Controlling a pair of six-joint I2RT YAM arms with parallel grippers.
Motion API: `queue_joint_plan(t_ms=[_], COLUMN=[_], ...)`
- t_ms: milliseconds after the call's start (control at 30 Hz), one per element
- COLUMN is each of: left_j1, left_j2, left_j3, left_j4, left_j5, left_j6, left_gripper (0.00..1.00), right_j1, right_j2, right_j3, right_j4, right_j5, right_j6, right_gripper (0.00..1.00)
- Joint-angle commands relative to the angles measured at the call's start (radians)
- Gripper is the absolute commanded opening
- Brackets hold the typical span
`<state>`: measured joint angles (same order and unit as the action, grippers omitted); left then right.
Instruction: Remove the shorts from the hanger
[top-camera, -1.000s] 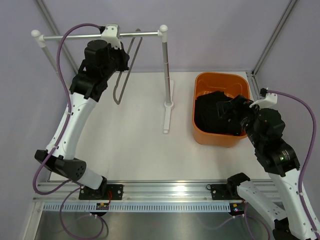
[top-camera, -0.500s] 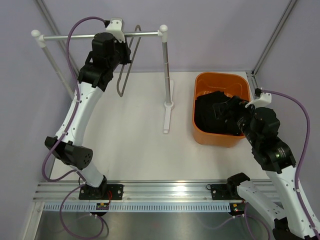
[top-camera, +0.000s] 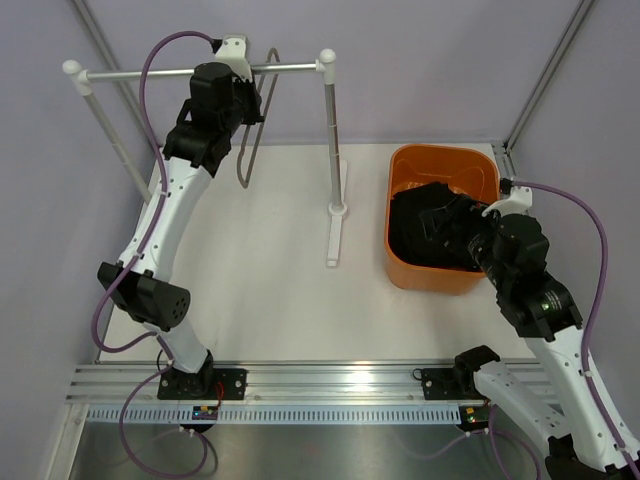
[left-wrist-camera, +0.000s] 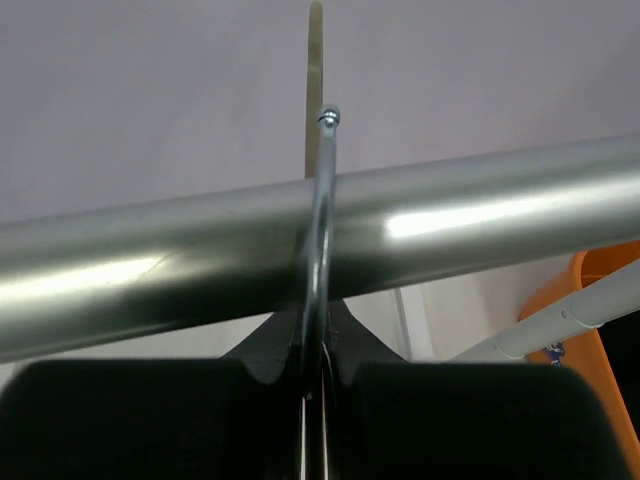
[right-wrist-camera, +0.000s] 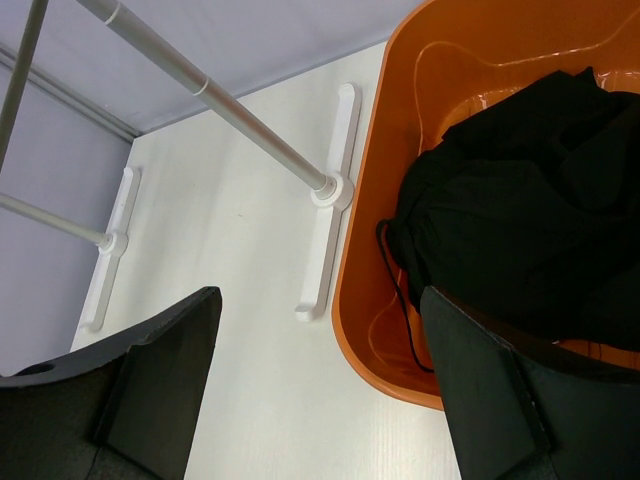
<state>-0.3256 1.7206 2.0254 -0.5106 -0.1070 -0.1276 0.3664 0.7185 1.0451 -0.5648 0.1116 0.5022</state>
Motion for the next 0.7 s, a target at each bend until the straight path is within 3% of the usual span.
queue_joint_plan(t_ms=[0, 267, 667], left_j1=[0.007, 0.007, 0.007], left_j2=[-0.013, -0.062, -0.209], left_j3=[-0.007, -0.079, -0.162], left_j4=[0.044, 0.073, 0.103], left_j5=[-0.028, -0.026, -0.026], left_j6=[0.017, 0.019, 0.02], left_gripper=[0.11, 0.27, 0.38], right_j1=[-0.003, -0.003, -0.003], right_j2=[0.002, -0.004, -0.01], right_j3=[-0.005, -0.019, -0.025], right_j4=[0.042, 0.04, 0.034], right_j5=[-0.018, -0.023, -0.026], right_j6=[-0.014, -0.011, -0.016], right_gripper=[0.9, 0.9, 0.9])
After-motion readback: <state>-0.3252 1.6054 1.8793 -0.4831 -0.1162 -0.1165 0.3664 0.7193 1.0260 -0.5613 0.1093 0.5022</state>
